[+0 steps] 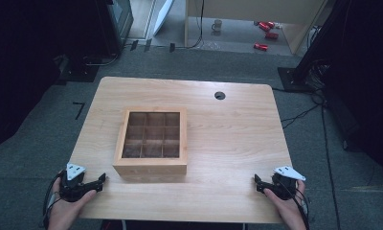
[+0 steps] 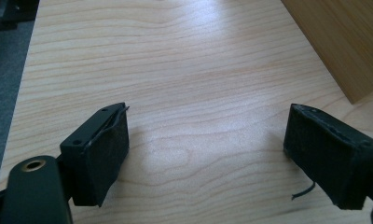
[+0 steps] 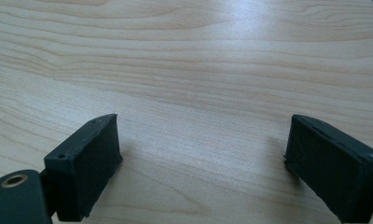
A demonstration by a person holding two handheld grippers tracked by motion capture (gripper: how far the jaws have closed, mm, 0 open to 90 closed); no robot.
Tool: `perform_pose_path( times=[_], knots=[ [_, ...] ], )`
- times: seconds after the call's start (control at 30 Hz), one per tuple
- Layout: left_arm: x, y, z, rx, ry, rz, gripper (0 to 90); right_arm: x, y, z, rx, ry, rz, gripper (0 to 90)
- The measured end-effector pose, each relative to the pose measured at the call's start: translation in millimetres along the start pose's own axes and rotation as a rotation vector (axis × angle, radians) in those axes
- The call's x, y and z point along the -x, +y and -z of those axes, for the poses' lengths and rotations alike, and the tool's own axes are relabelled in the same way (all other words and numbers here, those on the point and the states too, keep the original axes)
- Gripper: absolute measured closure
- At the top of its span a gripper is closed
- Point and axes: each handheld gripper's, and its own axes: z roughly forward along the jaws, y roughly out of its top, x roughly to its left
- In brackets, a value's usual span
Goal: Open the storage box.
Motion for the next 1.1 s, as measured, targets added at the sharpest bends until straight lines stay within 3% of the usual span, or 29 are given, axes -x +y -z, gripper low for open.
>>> perform_pose_path(
  times=[0.17, 0.27, 0.3, 0.43, 0.53, 0.6, 0.8, 0.83, 1.1],
  knots=[
    [3.2, 4.1, 6.3, 0.018, -0.06, 0.001, 15.3, -0.2, 0.9, -1.1, -0.001, -0.001, 0.002, 9.1],
    [12.0, 8.7, 17.3, 0.063, -0.15, -0.008, 15.3, -0.1, 0.9, -1.1, -0.001, -0.001, 0.002, 9.1],
    [12.0, 8.7, 17.3, 0.063, -0.15, -0.008, 15.3, -0.2, 0.9, -1.1, -0.001, -0.001, 0.002, 9.1],
    [23.8, 14.8, 24.1, 0.092, -0.245, -0.004, 16.2, -0.3, 1.2, -1.4, -0.001, 0.002, 0.004, 9.1],
    [28.8, 17.4, 25.8, 0.103, -0.272, 0.0, 16.6, -0.4, 1.4, -1.5, -0.001, 0.004, 0.006, 9.1],
    [34.6, 19.5, 26.5, 0.118, -0.285, -0.003, 22.7, -0.6, 1.5, -1.5, -0.002, 0.005, 0.007, 9.3],
    [42.7, 24.2, 25.8, 0.134, -0.295, -0.003, 25.1, -1.9, 1.9, -1.8, 0.001, 0.015, 0.022, 9.8],
    [45.1, 25.7, 25.2, 0.14, -0.302, -0.006, 26.0, -3.6, 2.8, -0.9, 0.007, 0.004, 0.022, 13.5],
    [53.3, 28.2, 20.9, 0.142, -0.31, -0.034, 40.0, -17.1, 11.0, 4.8, 0.043, 0.027, 0.012, 13.8]
  ],
)
